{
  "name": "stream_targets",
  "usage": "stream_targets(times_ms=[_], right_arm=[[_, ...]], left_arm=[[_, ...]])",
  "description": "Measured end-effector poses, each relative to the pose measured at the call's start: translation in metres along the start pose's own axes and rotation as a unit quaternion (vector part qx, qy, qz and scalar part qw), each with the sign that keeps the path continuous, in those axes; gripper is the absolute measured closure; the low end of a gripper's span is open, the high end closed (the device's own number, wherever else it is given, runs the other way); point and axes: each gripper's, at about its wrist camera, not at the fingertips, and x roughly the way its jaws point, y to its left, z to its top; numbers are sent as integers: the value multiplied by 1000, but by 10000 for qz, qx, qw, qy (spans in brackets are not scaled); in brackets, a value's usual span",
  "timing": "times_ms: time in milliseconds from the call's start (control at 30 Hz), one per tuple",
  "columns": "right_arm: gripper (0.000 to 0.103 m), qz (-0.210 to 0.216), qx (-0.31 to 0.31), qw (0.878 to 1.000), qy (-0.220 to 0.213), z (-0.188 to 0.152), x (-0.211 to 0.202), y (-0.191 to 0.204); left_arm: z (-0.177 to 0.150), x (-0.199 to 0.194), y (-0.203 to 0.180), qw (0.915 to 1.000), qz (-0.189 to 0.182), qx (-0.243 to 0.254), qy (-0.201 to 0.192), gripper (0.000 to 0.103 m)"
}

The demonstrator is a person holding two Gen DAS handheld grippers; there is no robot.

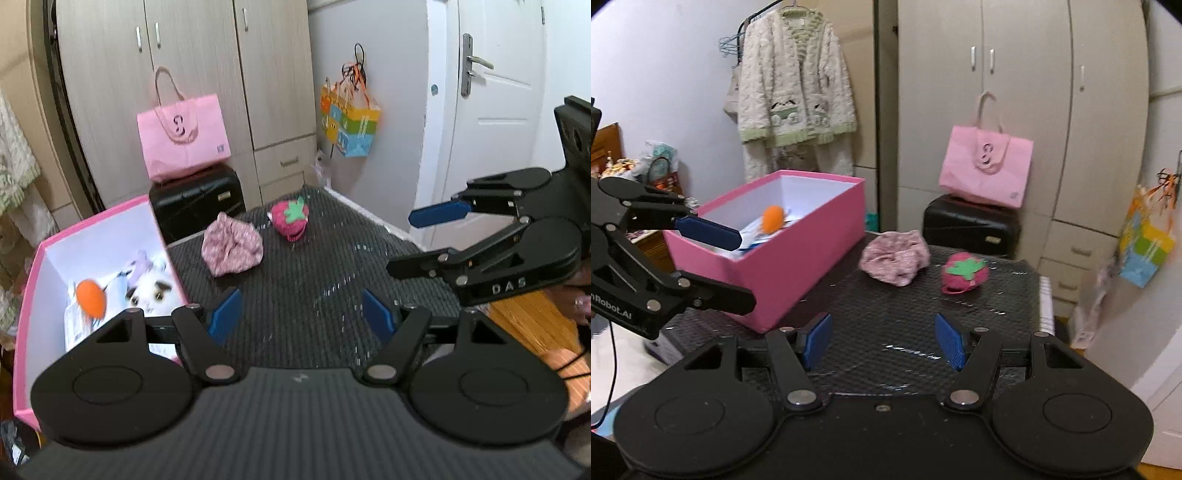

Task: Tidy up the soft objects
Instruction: 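Move both grippers back to the pink floral cloth and strawberry plush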

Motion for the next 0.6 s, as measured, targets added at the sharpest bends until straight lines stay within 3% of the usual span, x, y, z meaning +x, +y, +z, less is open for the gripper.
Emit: stream_targets(times_ms=[300,433,600], right_arm=[[36,-63,138,9991,-405,-7,43,-53],[36,-133,229,9983,-511,-6,71,-80],[36,136,48,9976,-677,-6,100,-102]], left_arm=[[16,59,-4,9973,580,-342,-293,31],[23,88,-2,9906,1201,-503,-418,31],[28,119,2,9828,1647,-676,-492,27]])
